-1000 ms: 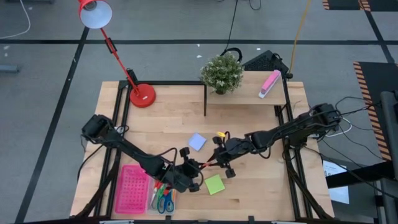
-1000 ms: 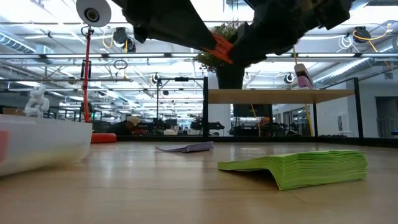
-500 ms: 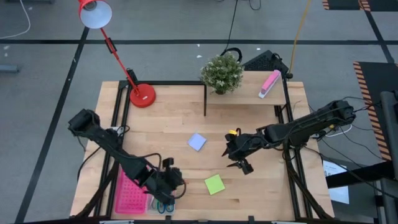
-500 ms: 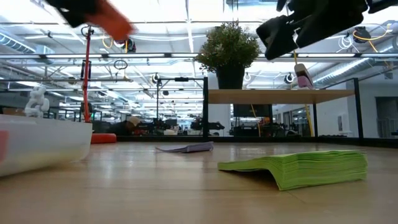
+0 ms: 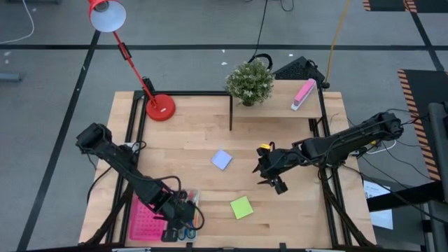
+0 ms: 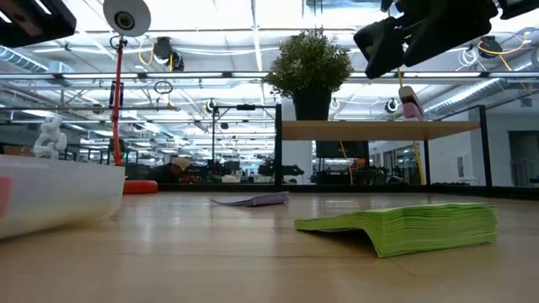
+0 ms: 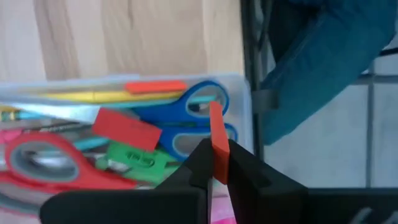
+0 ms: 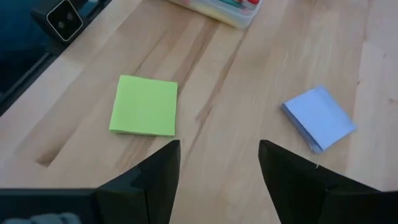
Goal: Pack school essentials
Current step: Put the orange eraser into the pink supply box, then put the blue sticky notepad into the pink supply box
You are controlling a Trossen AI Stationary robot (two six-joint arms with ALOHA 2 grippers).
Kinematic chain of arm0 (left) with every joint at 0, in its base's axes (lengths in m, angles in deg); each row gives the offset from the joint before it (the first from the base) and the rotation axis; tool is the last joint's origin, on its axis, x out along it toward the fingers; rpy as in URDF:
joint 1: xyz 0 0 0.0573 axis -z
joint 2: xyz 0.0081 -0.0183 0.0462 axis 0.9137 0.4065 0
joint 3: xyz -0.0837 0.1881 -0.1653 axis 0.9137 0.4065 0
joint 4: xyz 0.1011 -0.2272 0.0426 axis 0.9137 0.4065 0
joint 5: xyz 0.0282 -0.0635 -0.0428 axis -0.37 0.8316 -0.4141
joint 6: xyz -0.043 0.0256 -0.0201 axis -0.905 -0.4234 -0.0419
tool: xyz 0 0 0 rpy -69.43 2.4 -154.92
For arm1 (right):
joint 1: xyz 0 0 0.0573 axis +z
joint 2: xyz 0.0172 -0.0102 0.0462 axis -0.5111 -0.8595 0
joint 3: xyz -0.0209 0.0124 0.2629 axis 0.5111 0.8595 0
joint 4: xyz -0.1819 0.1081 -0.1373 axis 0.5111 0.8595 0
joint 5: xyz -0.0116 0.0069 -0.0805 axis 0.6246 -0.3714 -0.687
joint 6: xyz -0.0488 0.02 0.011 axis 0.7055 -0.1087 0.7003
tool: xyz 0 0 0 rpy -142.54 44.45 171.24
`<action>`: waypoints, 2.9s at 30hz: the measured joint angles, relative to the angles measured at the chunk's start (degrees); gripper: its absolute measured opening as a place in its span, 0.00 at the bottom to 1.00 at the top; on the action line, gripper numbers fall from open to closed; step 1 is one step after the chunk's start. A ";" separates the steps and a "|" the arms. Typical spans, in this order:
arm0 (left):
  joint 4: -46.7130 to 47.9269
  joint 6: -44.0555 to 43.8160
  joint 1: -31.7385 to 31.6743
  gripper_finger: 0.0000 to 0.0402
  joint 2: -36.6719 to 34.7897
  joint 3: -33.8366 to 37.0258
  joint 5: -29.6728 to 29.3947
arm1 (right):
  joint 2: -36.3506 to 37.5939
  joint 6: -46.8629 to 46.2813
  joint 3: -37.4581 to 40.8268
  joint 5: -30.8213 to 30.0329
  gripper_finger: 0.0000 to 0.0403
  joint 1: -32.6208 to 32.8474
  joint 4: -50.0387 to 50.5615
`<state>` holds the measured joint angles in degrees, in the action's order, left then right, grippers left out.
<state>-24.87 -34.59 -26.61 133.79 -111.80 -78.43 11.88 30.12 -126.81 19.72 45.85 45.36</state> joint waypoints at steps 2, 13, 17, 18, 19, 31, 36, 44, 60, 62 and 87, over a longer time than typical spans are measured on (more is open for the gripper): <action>0.08 0.28 -0.08 0.08 0.00 0.58 -0.15 | 0.00 0.60 0.00 0.00 0.52 0.00 0.09; -1.21 -0.95 -1.64 0.14 2.99 3.76 3.27 | 0.00 0.82 0.00 0.02 0.52 0.00 0.38; 0.23 -2.55 -1.76 0.21 3.21 3.76 -1.13 | 0.00 0.82 0.00 0.02 0.52 0.00 0.40; 0.59 -2.60 -1.73 0.22 3.23 3.76 -1.76 | 0.00 0.82 0.00 0.02 0.52 0.00 0.40; 0.78 -2.60 -1.77 0.24 3.23 3.76 -2.19 | 0.00 0.82 0.00 0.02 0.52 0.00 0.40; 1.35 -2.81 -2.95 0.46 3.23 3.76 -9.21 | -0.02 0.64 0.00 0.02 0.52 0.00 0.36; 0.48 -5.54 -2.64 0.39 3.23 3.76 -7.43 | -0.02 0.62 0.00 0.02 0.52 0.00 0.36; -4.18 -8.34 0.44 0.10 3.23 3.76 -11.13 | -0.02 -0.23 0.00 0.04 0.52 0.00 0.36; -5.86 -12.15 3.23 0.01 7.78 3.75 -15.97 | -0.04 -0.28 0.00 0.04 0.52 0.00 0.34; -5.15 -13.49 3.30 0.01 7.76 3.69 -15.21 | -0.04 -0.28 0.00 0.04 0.52 0.00 0.34; 2.46 -18.56 6.51 0.01 7.25 3.72 -22.00 | -0.04 -0.28 0.00 0.02 0.52 0.00 0.28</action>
<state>-22.41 -53.15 -20.10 141.04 -108.09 -100.43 11.84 29.85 -126.81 19.74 45.85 45.64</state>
